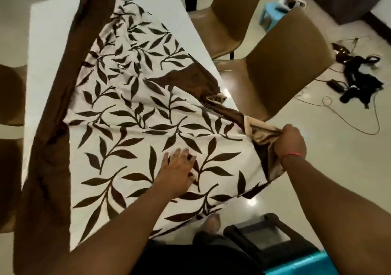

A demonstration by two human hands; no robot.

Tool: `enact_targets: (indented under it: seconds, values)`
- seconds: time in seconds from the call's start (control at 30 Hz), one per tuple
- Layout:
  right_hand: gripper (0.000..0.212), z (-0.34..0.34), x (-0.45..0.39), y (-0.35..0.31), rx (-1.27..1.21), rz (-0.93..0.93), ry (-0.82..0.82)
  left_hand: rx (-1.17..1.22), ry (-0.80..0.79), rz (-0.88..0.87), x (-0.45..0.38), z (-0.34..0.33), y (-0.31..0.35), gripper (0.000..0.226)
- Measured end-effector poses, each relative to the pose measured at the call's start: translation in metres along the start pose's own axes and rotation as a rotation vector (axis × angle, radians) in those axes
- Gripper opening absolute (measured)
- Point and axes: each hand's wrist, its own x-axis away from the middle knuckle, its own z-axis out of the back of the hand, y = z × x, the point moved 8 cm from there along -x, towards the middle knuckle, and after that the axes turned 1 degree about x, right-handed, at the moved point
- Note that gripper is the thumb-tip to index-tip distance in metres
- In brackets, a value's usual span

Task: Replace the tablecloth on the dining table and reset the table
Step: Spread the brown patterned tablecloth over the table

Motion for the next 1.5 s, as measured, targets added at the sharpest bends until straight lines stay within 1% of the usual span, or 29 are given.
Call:
enact_targets:
  seconds: [0.07,0.1,0.17,0.27,0.33,0.4,0.43,0.47,0.5,0.53,0.63,0.7,0.73,0.8,0.83,0.87,0.9,0.97,1.03,1.07,1.1,1.2,1.27,1.37,1.5]
  values:
    - [0.020,0.006,-0.019,0.021,-0.043,-0.065,0.005,-0.006,-0.012,0.003,-0.008,0.001,0.014,0.068]
    - [0.025,0.004,-0.026,0.027,-0.060,-0.074,-0.019,-0.017,-0.026,0.002,-0.012,0.000,0.020,0.068]
    - [0.035,-0.006,-0.030,0.029,-0.093,-0.033,-0.074,-0.024,-0.045,0.015,-0.016,-0.001,0.024,0.069]
    - [0.041,-0.020,-0.019,0.011,-0.156,0.089,-0.158,-0.014,-0.036,0.029,-0.021,-0.003,0.025,0.069]
    - [0.043,-0.038,-0.004,-0.005,-0.155,0.169,-0.290,-0.019,-0.026,0.018,-0.021,-0.004,0.024,0.069]
    - [0.041,-0.061,0.009,-0.008,-0.113,0.159,-0.493,-0.024,-0.020,0.009,-0.022,-0.005,0.023,0.069]
    - [0.037,-0.068,0.014,-0.008,-0.096,0.153,-0.562,-0.022,-0.015,0.008,-0.022,-0.004,0.023,0.069]
    - [0.033,-0.072,0.015,-0.007,-0.103,0.146,-0.582,-0.019,-0.011,0.005,-0.021,-0.004,0.022,0.068]
    - [0.028,-0.069,0.013,-0.006,-0.130,0.131,-0.554,-0.020,-0.007,0.000,-0.020,-0.005,0.022,0.068]
    - [0.025,-0.064,0.008,-0.004,-0.169,0.102,-0.486,-0.022,-0.007,-0.002,-0.017,-0.006,0.020,0.068]
    - [0.020,-0.037,-0.007,0.018,-0.257,-0.111,-0.204,-0.012,-0.026,0.017,-0.007,-0.013,0.009,0.068]
    - [0.020,-0.030,-0.011,0.034,-0.242,-0.247,-0.146,0.009,-0.039,0.036,-0.002,-0.016,0.001,0.069]
    - [0.024,-0.029,-0.011,0.041,-0.226,-0.309,-0.138,0.021,-0.038,0.042,0.001,-0.017,-0.002,0.069]
    - [0.040,-0.028,-0.006,0.046,-0.206,-0.409,-0.099,0.037,-0.012,0.050,0.008,-0.020,-0.009,0.068]
    - [0.047,-0.025,-0.002,0.043,-0.182,-0.415,-0.068,0.042,0.007,0.054,0.012,-0.021,-0.013,0.067]
    - [0.050,-0.022,0.003,0.033,-0.135,-0.350,-0.032,0.051,0.029,0.067,0.018,-0.023,-0.018,0.066]
    - [0.047,-0.020,0.007,0.015,-0.083,-0.225,0.003,0.064,0.052,0.093,0.023,-0.024,-0.025,0.066]
    - [0.041,-0.024,0.021,-0.038,0.000,0.146,0.041,0.111,0.099,0.194,0.037,-0.027,-0.049,0.066]
    - [0.040,-0.037,0.048,-0.096,0.076,0.495,0.031,0.154,0.124,0.325,0.055,-0.033,-0.082,0.068]
    - [0.041,-0.048,0.064,-0.122,0.109,0.635,0.004,0.168,0.135,0.392,0.067,-0.036,-0.102,0.069]
    - [0.043,-0.060,0.082,-0.146,0.142,0.737,-0.032,0.174,0.146,0.459,0.081,-0.041,-0.124,0.069]
    - [0.055,-0.096,0.136,-0.208,0.226,0.930,-0.162,0.180,0.157,0.636,0.128,-0.055,-0.191,0.069]
    - [0.061,-0.116,0.176,-0.248,0.263,1.009,-0.221,0.193,0.153,0.685,0.153,-0.062,-0.229,0.070]
    - [0.069,-0.144,0.239,-0.308,0.287,1.096,-0.293,0.214,0.151,0.678,0.176,-0.077,-0.272,0.070]
    - [0.070,-0.182,0.325,-0.372,0.331,1.193,-0.383,0.241,0.152,0.595,0.198,-0.106,-0.302,0.074]
